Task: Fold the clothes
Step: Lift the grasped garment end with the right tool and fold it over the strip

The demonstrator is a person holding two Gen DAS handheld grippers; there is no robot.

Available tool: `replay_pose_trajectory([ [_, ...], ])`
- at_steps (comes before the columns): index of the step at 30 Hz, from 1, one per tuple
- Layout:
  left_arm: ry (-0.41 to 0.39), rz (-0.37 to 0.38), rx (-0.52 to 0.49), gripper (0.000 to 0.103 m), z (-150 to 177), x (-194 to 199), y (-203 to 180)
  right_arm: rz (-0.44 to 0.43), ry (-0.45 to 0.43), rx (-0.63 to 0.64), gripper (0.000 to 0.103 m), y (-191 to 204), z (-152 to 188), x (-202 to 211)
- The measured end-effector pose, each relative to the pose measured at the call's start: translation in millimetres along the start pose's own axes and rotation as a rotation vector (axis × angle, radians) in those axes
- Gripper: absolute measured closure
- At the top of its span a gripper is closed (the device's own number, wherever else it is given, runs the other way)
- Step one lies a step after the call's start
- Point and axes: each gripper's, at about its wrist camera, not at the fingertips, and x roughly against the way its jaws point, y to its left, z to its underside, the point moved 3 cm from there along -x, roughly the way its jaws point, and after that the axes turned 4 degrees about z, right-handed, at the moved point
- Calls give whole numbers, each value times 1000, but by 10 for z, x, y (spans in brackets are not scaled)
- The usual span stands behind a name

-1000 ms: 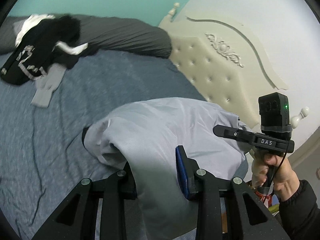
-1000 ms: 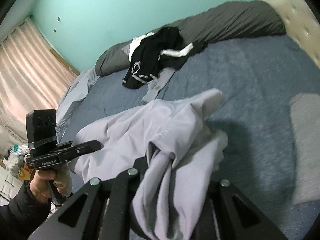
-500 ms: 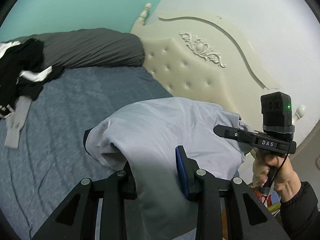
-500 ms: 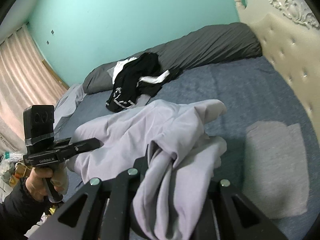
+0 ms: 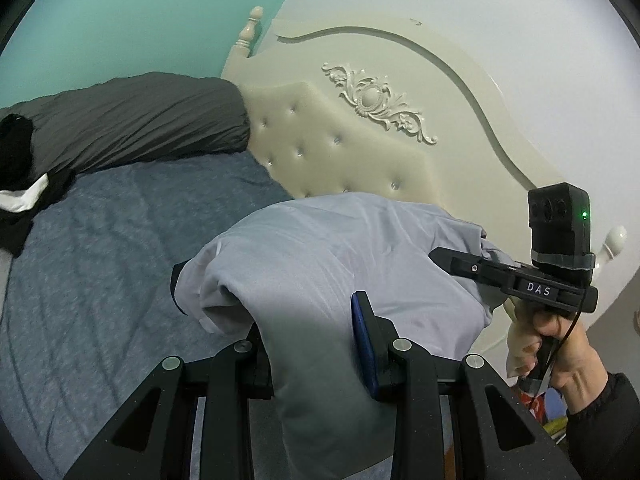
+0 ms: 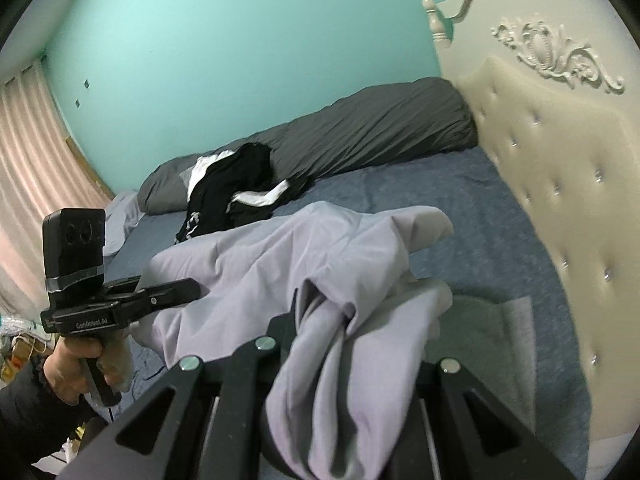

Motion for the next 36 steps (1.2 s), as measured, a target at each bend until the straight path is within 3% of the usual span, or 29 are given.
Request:
replay_pose_trajectory([
  [8,-43,-3,-24,70,-304,-649,-200,75,-48,35,91,-581,-336,-3],
  [12,-71,4,-47,70,-301,-912,-282,85,-116,50,91,-810,-416,62],
  [15,-69,5,-46,70,-69,-1156,-262,95,-153,56,91,-1006,-325,60],
  [18,-41,-4,-32,70,271,-1459,-212,93,-171,16,91,-1265,-13,-58],
  [22,44,-6,3,70,770,-1788,-198,121,-64,-44,91,-1594,504,-330],
  [25,65,1,-21,70,1012,-1840,-292,120,5,-64,91,-1735,860,-399],
  [33,170,21,120,70,1464,-1942,-244,84,138,-118,91,-1794,1311,-342],
  [36,172,47,213,70,1590,-1910,-197,86,184,-129,91,-1788,1458,-365],
])
